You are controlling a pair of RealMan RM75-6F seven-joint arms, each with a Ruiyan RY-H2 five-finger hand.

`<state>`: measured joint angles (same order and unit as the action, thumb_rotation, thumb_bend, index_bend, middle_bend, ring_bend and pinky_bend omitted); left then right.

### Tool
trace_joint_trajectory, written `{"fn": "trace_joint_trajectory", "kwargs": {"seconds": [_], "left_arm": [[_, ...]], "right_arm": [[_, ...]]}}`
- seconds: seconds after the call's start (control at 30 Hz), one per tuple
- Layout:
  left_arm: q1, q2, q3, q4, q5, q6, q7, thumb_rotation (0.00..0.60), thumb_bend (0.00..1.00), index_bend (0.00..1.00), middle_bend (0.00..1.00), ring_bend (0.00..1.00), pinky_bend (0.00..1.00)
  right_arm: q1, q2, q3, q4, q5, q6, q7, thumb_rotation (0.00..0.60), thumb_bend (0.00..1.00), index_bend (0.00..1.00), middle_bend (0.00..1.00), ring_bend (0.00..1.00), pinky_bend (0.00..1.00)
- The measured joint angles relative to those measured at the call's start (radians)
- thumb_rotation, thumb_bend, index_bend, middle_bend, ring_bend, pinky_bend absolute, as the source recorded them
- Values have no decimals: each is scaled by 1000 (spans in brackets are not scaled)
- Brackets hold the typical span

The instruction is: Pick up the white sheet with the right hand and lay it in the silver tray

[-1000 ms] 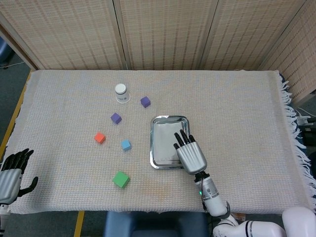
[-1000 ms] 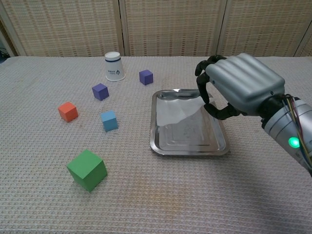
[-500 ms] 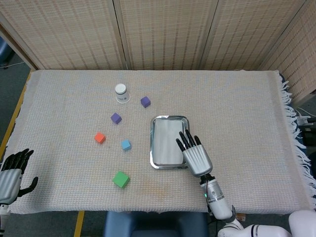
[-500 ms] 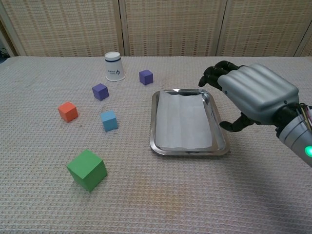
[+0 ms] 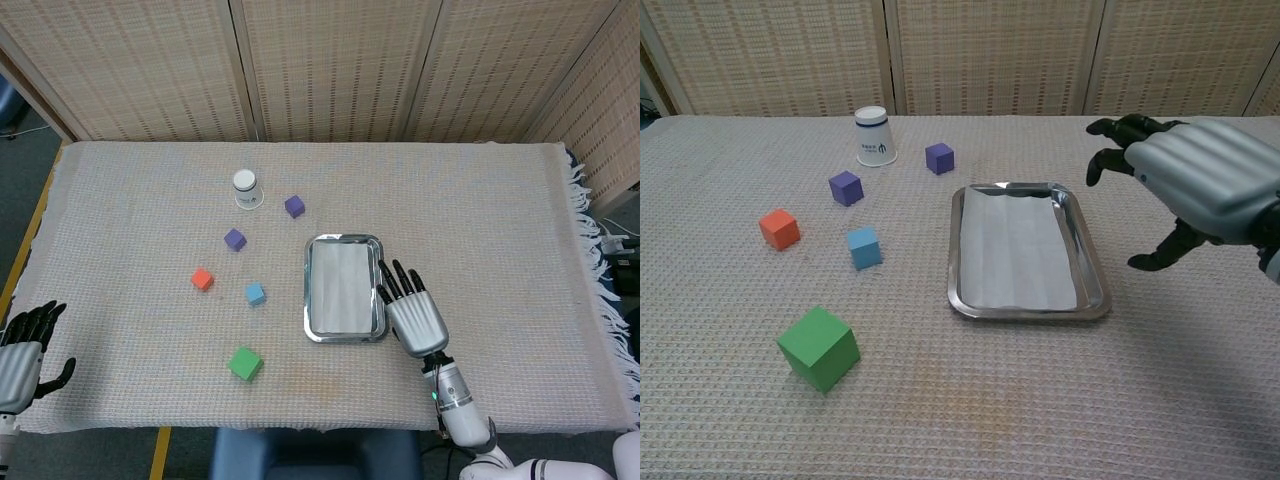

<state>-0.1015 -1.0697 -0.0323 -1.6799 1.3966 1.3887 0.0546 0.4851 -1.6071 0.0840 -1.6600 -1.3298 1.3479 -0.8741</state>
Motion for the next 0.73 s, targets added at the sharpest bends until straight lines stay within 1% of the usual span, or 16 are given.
{"fn": "trace_joint_trajectory", "kwargs": {"seconds": [0.13, 0.23, 0.3, 0.33, 0.4, 0.43, 0.5, 0.57, 0.6, 0.73], "left_arm": [[3, -1, -3, 2, 5, 12, -6, 600, 382, 0, 0, 0, 37], [7, -3, -3, 5, 14, 28, -5, 600, 382, 0, 0, 0, 37], [10, -4, -2, 5, 25, 39, -2, 600, 383, 0, 0, 0, 38], [12, -5, -2, 5, 30, 44, 0, 600, 382, 0, 0, 0, 37], [16, -9, -1, 8, 42, 61, 9, 600, 382, 0, 0, 0, 35], [18, -12, -1, 10, 47, 70, 15, 600, 382, 0, 0, 0, 35], [24, -20, 0, 19, 61, 91, 31, 600, 382, 0, 0, 0, 33], [30, -27, 0, 27, 68, 108, 44, 600, 381, 0, 0, 0, 33], [34, -30, 0, 31, 71, 118, 48, 600, 380, 0, 0, 0, 32], [44, -34, -1, 41, 74, 132, 35, 600, 381, 0, 0, 0, 32]], "right_arm": [[-35, 85, -10, -42, -27, 36, 74, 600, 14, 343, 0, 0, 161], [-77, 168, -27, -79, -57, 77, 154, 600, 13, 360, 0, 0, 134], [-113, 228, -45, -105, -76, 107, 219, 600, 13, 373, 0, 0, 88], [-130, 254, -55, -116, -83, 119, 247, 596, 13, 376, 0, 0, 69], [-167, 315, -78, -138, -94, 141, 315, 563, 12, 389, 0, 0, 16], [-183, 339, -90, -144, -99, 148, 346, 547, 8, 394, 0, 0, 4], [-221, 389, -125, -152, -116, 159, 413, 541, 1, 403, 0, 0, 0], [-256, 422, -160, -151, -146, 173, 459, 541, 0, 412, 0, 0, 0], [-268, 430, -169, -147, -160, 180, 470, 542, 0, 418, 0, 0, 0], [-301, 444, -182, -119, -197, 203, 516, 541, 0, 435, 0, 0, 0]]}}
